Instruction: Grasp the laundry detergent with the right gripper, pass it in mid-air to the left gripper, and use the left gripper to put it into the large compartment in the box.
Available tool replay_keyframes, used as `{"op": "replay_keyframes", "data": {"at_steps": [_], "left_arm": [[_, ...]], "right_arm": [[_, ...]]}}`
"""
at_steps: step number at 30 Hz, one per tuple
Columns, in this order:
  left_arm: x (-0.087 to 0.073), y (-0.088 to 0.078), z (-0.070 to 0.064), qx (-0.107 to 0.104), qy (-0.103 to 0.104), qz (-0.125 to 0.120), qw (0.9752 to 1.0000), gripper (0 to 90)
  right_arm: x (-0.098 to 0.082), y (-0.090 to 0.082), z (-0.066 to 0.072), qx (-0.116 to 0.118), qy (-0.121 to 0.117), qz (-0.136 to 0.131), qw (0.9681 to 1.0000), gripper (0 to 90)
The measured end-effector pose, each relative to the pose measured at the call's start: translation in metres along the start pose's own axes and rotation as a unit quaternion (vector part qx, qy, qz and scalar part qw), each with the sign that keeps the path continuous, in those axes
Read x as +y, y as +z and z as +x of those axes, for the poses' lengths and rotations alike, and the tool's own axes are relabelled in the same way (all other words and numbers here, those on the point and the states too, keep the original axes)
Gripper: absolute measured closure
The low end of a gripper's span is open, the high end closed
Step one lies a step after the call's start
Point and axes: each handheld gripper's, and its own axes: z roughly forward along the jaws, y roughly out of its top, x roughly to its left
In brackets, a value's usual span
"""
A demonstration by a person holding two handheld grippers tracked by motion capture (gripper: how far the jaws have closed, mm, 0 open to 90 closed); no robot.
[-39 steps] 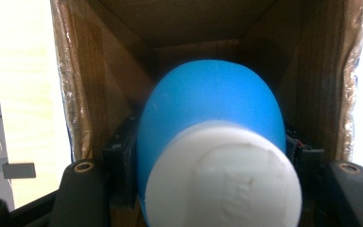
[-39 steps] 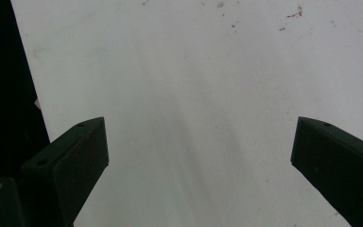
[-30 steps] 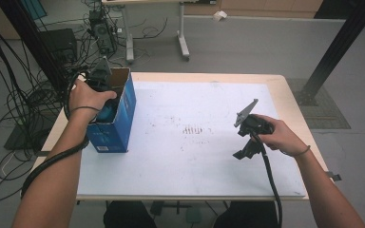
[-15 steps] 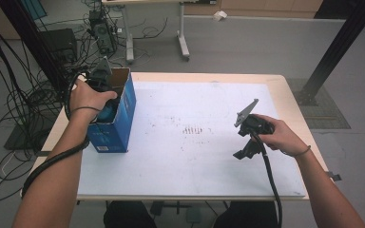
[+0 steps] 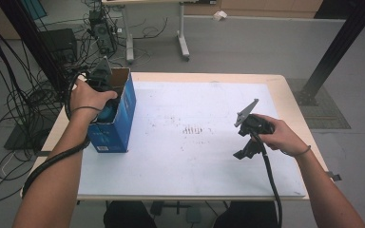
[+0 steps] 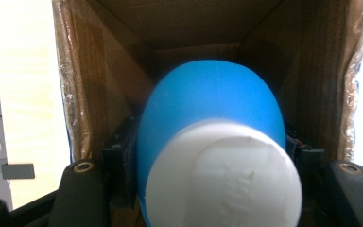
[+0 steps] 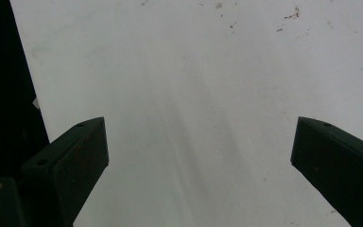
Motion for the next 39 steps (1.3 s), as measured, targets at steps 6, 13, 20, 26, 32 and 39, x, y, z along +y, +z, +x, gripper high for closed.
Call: {"op": "replay_keyframes", "data": {"at_steps": [6, 13, 20, 26, 32, 39], "left_arm": [[0.0, 0.0, 0.0002, 0.0, -0.001, 0.0, 1.0, 37.4], [0.0001, -0.0001, 0.0002, 0.0, -0.001, 0.0, 1.0, 37.4], [-0.0002, 0.0, 0.001, -0.001, -0.003, -0.001, 1.0, 37.4], [0.0, 0.0001, 0.0007, -0.001, -0.004, -0.001, 1.0, 37.4], [-0.0003, 0.0002, 0.0013, -0.001, -0.005, -0.003, 1.0, 37.4], [-0.0003, 0.0002, 0.002, -0.002, -0.007, -0.002, 1.0, 37.4]], "right_arm": [[0.0003, 0.0, -0.0002, 0.0, -0.001, 0.003, 1.0, 4.9], [0.0009, 0.0, 0.0004, 0.0, -0.001, 0.002, 1.0, 4.9], [0.0006, -0.0017, 0.0001, -0.003, 0.0, 0.003, 1.0, 4.9], [0.001, -0.0015, 0.0001, -0.002, -0.001, 0.003, 1.0, 4.8], [0.0016, -0.0004, 0.0007, 0.0, -0.002, 0.002, 1.0, 4.9], [0.002, -0.0007, 0.0007, -0.002, -0.001, 0.002, 1.0, 4.8]]}}
